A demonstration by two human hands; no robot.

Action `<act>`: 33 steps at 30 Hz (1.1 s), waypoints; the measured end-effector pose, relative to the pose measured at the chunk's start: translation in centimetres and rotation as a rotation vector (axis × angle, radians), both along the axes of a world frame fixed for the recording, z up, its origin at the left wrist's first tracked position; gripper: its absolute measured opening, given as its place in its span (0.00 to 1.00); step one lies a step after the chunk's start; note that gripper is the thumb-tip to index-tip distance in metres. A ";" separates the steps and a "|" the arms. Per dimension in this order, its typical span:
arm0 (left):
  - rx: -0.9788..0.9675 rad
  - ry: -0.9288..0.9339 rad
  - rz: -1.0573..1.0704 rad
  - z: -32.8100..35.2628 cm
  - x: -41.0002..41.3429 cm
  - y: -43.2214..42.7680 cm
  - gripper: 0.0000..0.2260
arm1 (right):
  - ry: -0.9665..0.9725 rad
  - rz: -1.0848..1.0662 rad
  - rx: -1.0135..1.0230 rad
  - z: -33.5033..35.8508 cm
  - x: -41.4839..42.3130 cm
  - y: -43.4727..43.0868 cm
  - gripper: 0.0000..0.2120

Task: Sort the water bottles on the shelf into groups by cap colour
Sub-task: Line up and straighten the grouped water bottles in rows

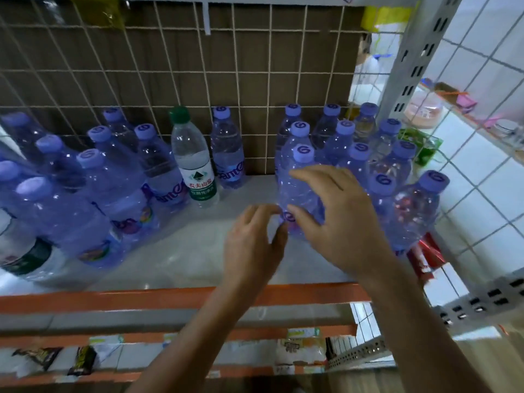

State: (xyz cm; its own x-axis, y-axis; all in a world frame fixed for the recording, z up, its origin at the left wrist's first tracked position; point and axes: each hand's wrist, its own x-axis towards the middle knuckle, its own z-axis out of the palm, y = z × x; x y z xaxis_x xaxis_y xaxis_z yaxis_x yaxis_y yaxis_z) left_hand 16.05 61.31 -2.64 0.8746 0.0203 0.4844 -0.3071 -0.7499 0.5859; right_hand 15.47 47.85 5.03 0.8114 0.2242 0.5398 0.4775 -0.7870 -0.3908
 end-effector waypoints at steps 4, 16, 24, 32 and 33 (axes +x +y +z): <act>0.108 -0.309 0.295 0.3 -0.8 8.9 0.13 | 0.180 0.251 -0.040 -2.3 1.1 7.8 0.24; -0.390 0.100 0.623 -5.1 -3.3 22.5 0.34 | 0.166 0.625 -0.079 1.7 4.9 28.4 0.31; -0.438 0.253 0.501 -6.1 -1.8 25.4 0.36 | 0.245 0.593 -0.280 1.5 6.3 30.3 0.19; -0.355 0.326 0.293 -5.4 -3.1 19.7 0.37 | 0.364 0.538 -0.164 4.4 6.3 21.1 0.19; -0.382 0.334 0.225 -5.3 -3.0 18.8 0.37 | 0.370 0.502 -0.148 4.8 6.1 19.5 0.19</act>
